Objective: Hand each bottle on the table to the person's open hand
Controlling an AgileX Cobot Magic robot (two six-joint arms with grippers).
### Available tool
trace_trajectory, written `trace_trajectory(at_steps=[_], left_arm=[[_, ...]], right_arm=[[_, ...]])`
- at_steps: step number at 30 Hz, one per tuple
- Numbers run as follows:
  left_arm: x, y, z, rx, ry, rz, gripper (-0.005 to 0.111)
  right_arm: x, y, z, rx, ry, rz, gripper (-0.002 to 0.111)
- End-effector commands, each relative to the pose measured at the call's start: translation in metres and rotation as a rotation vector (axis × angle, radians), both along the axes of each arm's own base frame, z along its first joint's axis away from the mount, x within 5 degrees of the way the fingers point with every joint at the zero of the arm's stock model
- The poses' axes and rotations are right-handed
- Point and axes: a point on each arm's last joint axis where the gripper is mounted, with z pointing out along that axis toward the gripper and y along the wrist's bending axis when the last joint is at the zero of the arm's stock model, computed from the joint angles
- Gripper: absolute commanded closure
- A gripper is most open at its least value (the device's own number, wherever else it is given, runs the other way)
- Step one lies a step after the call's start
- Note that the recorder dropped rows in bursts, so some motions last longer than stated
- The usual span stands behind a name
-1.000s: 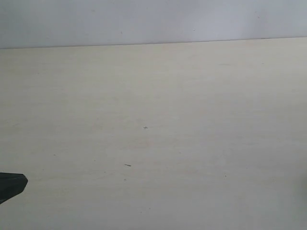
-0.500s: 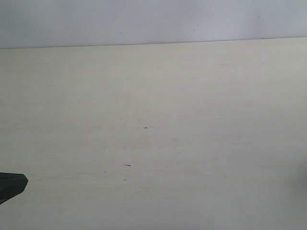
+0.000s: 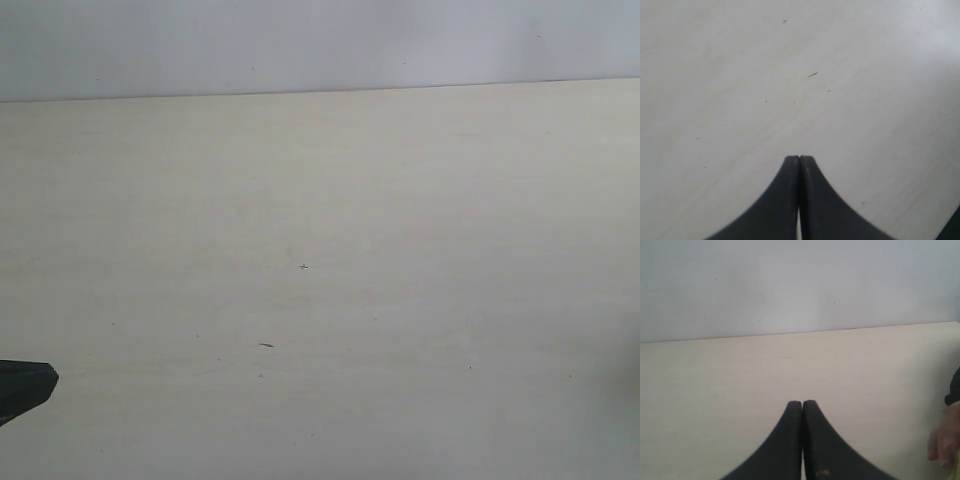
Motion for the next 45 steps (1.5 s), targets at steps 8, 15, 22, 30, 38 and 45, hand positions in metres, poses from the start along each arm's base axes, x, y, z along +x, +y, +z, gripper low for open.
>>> trace_trajectory(at_steps=[8, 15, 22, 30, 38, 45], left_arm=[[0.005, 0.009, 0.002, -0.027, -0.021, 0.095, 0.107], [0.007, 0.061, 0.035, -0.305, -0.305, 0.590, 0.107], [-0.041, 0.089, 0.053, -0.515, -0.632, 0.959, 0.107], [-0.034, 0.090, 0.040, -0.490, -0.602, 0.979, 0.107], [-0.034, 0.089, 0.037, -0.492, -0.606, 0.976, 0.107], [-0.029, 0.088, 0.022, -0.460, -0.580, 0.950, 0.107]], right_arm=[[0.000, 0.000, 0.000, 0.012, -0.016, -0.005, 0.108], [0.000, 0.000, 0.000, 0.012, -0.016, -0.005, 0.108], [0.000, 0.000, 0.000, 0.012, -0.016, -0.005, 0.108], [0.000, 0.000, 0.000, 0.012, -0.016, -0.005, 0.108], [0.000, 0.000, 0.000, 0.012, -0.018, -0.005, 0.108], [0.000, 0.000, 0.000, 0.012, -0.018, -0.005, 0.108]])
